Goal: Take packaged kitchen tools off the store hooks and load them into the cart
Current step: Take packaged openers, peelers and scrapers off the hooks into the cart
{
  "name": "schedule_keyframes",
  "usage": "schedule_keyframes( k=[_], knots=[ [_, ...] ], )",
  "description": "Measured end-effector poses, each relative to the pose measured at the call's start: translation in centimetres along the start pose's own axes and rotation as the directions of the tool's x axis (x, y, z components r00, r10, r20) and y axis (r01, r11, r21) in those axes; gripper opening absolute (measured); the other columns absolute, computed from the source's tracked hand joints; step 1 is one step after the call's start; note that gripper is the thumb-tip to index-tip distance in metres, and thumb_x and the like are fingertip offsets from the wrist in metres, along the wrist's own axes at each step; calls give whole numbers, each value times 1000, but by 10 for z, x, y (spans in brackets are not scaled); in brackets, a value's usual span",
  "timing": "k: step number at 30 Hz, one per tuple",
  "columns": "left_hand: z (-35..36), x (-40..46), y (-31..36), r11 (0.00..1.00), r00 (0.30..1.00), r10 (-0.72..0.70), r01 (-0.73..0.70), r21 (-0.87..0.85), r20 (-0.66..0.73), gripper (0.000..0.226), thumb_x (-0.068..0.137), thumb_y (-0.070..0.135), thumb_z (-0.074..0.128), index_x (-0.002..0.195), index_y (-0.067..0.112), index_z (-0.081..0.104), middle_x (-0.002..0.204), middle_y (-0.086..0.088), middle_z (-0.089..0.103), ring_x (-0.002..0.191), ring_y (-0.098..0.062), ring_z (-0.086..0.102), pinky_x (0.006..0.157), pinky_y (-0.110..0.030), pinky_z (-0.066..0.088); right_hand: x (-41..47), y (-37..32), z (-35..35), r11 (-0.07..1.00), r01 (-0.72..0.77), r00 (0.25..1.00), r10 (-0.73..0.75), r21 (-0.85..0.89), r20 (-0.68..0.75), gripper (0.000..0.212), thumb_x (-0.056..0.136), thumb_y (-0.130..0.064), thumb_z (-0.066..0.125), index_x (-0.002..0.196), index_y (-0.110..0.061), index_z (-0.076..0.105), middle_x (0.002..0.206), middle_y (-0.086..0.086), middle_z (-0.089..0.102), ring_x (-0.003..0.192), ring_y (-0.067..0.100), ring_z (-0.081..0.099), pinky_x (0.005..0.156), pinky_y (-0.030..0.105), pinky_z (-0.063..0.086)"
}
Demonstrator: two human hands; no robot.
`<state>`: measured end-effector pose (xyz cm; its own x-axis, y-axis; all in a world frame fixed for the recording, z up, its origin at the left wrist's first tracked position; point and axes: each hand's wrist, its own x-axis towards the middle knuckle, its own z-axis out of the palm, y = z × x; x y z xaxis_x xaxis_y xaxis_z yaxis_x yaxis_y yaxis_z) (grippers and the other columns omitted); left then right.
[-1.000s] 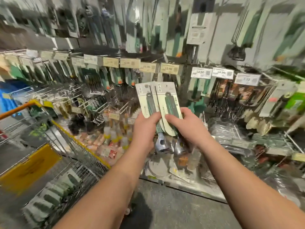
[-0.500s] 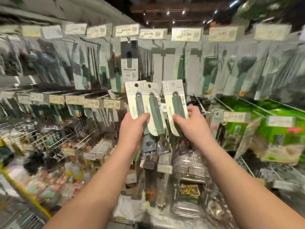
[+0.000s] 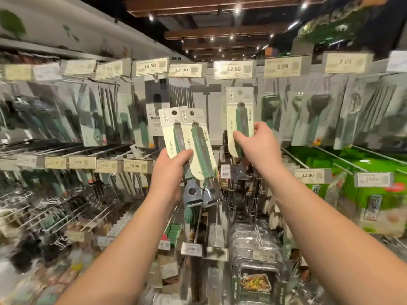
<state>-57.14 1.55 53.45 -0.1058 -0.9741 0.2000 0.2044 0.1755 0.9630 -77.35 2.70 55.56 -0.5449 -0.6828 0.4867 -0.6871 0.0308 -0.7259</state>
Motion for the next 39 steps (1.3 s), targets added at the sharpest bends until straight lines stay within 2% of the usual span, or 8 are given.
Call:
schedule_keyframes(
  k=[8,13,17,22,27,30,36,39],
  knots=[
    [8,36,10,996,994,37,-28,-81,106,13,95,11,63,101,23,61,89,15,71,67,9,67,49,-8,48,42,-13,16,998,-2,996,-4,-60,-93,64,87,-54,61,132,-11,49,102,1,66,78,19,67,68,38,58],
    [10,52,14,993,989,23,-6,-119,143,14,95,7,63,101,20,62,81,13,73,64,8,69,46,-9,48,58,-10,32,992,-24,992,8,-125,-128,57,84,-57,61,121,-14,52,98,0,67,74,19,66,64,38,58],
    [8,61,15,995,985,18,0,-100,172,12,95,12,64,103,21,64,82,13,76,69,4,71,47,-13,51,69,-5,43,985,-42,990,19,-166,-139,67,86,-55,62,134,-10,49,113,5,64,87,24,66,67,36,56],
    [6,67,13,994,983,19,1,-109,180,10,95,11,63,102,18,63,87,10,73,64,8,68,44,-10,48,85,-5,55,982,-89,988,66,-166,-139,55,92,-42,63,130,-5,48,120,7,58,89,22,55,61,29,40],
    [0,73,11,986,985,-9,38,-165,175,22,94,7,64,115,12,64,84,7,78,70,-4,73,54,-20,56,106,-9,71,978,-168,981,153,-127,-118,33,87,-33,64,103,-6,58,103,11,63,77,25,65,57,34,53],
    [-2,75,10,984,984,-10,42,-174,181,23,94,5,64,116,12,63,83,7,77,69,-4,73,55,-21,56,114,-10,77,964,-216,975,205,-155,-81,21,91,-25,61,92,-4,60,101,12,62,81,26,67,67,38,60],
    [-6,74,11,982,982,-10,45,-185,189,19,94,5,63,111,13,63,79,9,76,62,0,70,49,-18,53,126,-6,86,957,-285,958,285,-46,-21,21,96,-23,54,112,-9,58,91,4,55,110,31,61,75,30,42],
    [-7,75,13,979,980,-14,54,-195,200,22,93,6,64,114,11,63,77,10,75,64,-2,71,53,-21,54,128,-7,90,959,-281,959,281,-18,-35,45,97,-20,54,139,-8,48,128,14,58,121,31,56,87,32,44]
  ],
)
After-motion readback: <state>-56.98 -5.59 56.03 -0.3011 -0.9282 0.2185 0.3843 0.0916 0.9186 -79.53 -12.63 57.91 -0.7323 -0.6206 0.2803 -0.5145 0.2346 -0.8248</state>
